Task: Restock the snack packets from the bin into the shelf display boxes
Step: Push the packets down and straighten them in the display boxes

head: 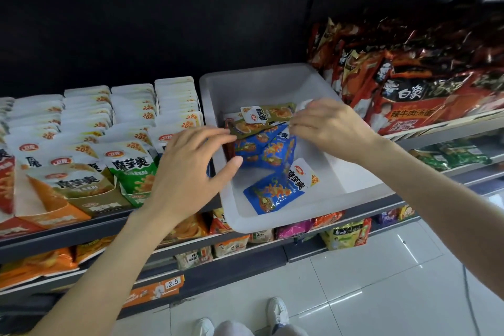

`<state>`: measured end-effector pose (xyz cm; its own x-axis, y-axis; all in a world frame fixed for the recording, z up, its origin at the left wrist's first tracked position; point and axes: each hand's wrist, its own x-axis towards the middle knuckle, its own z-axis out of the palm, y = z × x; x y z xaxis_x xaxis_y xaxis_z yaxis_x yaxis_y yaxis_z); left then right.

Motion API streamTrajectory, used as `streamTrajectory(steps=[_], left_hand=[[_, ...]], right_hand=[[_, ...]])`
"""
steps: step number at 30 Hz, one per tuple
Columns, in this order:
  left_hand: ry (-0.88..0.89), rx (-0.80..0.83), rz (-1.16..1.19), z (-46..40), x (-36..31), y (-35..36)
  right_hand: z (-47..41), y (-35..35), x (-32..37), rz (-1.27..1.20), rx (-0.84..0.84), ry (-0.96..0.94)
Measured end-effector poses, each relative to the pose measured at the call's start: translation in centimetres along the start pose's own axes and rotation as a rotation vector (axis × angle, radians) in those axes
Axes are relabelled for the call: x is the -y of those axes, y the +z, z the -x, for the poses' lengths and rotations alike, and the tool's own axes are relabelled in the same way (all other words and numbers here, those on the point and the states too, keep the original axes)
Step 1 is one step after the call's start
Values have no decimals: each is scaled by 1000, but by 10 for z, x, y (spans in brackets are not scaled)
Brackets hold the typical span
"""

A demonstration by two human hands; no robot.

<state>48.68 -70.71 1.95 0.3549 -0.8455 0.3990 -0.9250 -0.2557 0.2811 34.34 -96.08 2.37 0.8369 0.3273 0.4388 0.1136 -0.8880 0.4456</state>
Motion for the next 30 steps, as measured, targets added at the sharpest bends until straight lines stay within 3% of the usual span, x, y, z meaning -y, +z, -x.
streamTrajectory(steps=[3, 5, 7, 9, 11, 13, 15, 17, 19, 23, 26, 30], left_hand=[[-167, 97, 433, -28, -21, -9], [-301, 282, 832, -44, -34, -13], [-320, 335, 1061, -53, -39, -13], [-286, 194, 1009, -55, -39, -12], [-283, 78, 920, -54, -33, -10], [-263, 51, 879, -51, -27, -10], [-203, 48, 828, -46, -25, -12], [-142, 2, 758, -37, -25, -17], [-91, -162, 606, -25, -19, -26], [-22, -472, 197, 10, 15, -37], [-101, -464, 103, 39, 37, -29], [-206, -421, 108, 53, 48, -6]], right_hand=[[-3, -36, 4, -59, -319, 66], [-7, -48, 11, -82, -432, 119], [-12, -52, 19, -78, -479, 169], [-15, -53, 22, -141, -507, 296], [-16, -57, 22, -346, -515, 572], [-23, -65, 23, -716, -464, 870], [-37, -71, 25, -1123, -334, 1013], [-53, -72, 27, -1299, -193, 977], [-73, -77, 32, -1314, -110, 851], [-114, -75, 50, -1213, -139, 594], [-135, -57, 72, -1130, -104, 453], [-137, -30, 84, -957, -34, 431]])
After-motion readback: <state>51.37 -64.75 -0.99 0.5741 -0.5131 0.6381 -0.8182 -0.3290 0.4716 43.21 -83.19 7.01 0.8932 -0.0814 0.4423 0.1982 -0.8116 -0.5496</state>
